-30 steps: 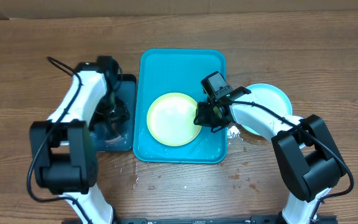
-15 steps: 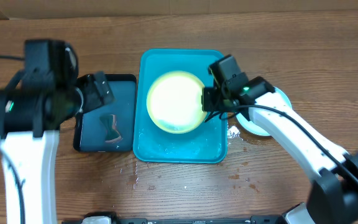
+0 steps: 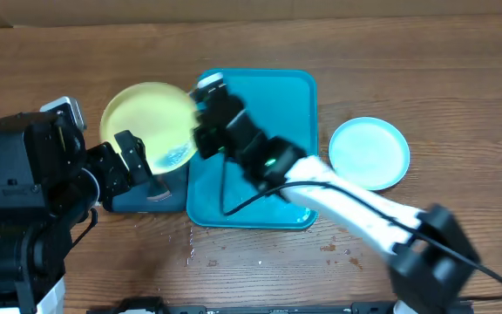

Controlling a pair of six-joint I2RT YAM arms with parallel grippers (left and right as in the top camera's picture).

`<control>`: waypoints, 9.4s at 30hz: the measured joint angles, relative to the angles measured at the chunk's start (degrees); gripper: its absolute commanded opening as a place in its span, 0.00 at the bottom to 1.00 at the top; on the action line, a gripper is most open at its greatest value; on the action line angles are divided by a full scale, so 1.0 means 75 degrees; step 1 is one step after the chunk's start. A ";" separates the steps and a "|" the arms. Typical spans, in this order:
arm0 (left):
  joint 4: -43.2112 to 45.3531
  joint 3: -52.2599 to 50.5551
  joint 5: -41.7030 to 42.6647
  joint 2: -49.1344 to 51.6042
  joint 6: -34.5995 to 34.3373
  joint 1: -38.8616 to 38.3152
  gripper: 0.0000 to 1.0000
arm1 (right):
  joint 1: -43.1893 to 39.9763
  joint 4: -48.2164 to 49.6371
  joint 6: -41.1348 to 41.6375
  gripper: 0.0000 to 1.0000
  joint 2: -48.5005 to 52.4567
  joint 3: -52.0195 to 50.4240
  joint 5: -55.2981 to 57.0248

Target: Clean dirty plates on tray and stack at the side

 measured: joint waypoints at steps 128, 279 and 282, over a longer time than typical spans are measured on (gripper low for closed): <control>-0.0160 0.0000 -0.0726 -0.0580 0.0201 0.0000 1.00 | -0.6400 -0.3095 -0.0772 1.00 -1.1960 -0.6796 -0.3535; 1.0576 -1.2986 0.0933 -0.8387 0.1335 -0.0160 1.00 | -0.6516 0.0417 -0.0816 1.00 -1.4073 -1.0649 -0.3334; 1.0576 -1.2986 0.0933 -0.8387 0.1335 -0.0160 1.00 | -0.6516 0.0414 -0.0810 1.00 -1.4073 -1.0649 -0.3331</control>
